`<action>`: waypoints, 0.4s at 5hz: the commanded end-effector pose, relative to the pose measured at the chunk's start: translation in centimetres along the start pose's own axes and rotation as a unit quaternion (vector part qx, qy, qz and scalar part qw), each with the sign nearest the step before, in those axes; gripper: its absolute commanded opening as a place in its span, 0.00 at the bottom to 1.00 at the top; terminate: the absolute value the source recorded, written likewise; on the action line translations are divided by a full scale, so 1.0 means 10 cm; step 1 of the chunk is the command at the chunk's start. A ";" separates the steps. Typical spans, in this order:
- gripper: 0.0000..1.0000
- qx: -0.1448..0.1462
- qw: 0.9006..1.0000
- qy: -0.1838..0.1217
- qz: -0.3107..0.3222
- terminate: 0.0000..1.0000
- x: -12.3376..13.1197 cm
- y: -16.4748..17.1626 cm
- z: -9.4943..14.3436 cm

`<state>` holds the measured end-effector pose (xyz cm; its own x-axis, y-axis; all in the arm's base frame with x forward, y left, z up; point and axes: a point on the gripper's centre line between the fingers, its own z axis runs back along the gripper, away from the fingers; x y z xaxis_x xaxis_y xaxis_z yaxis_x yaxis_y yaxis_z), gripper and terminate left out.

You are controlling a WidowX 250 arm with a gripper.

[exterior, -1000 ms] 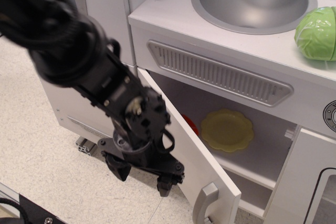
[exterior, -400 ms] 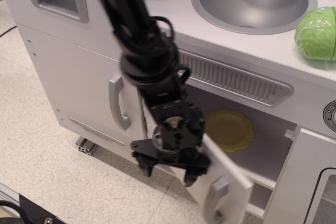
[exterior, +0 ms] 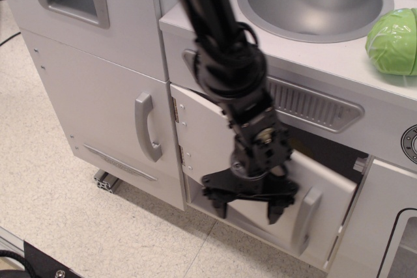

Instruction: Close cabinet

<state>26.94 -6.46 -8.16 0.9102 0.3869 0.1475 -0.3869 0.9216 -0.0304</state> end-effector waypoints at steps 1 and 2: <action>1.00 -0.020 0.999 -0.032 0.036 0.00 0.34 -0.29 0.07; 1.00 -0.033 0.998 -0.047 0.032 0.00 0.33 -0.23 0.15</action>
<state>28.64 -7.31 -8.68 0.8862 0.4274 0.1788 -0.4255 0.9035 -0.0506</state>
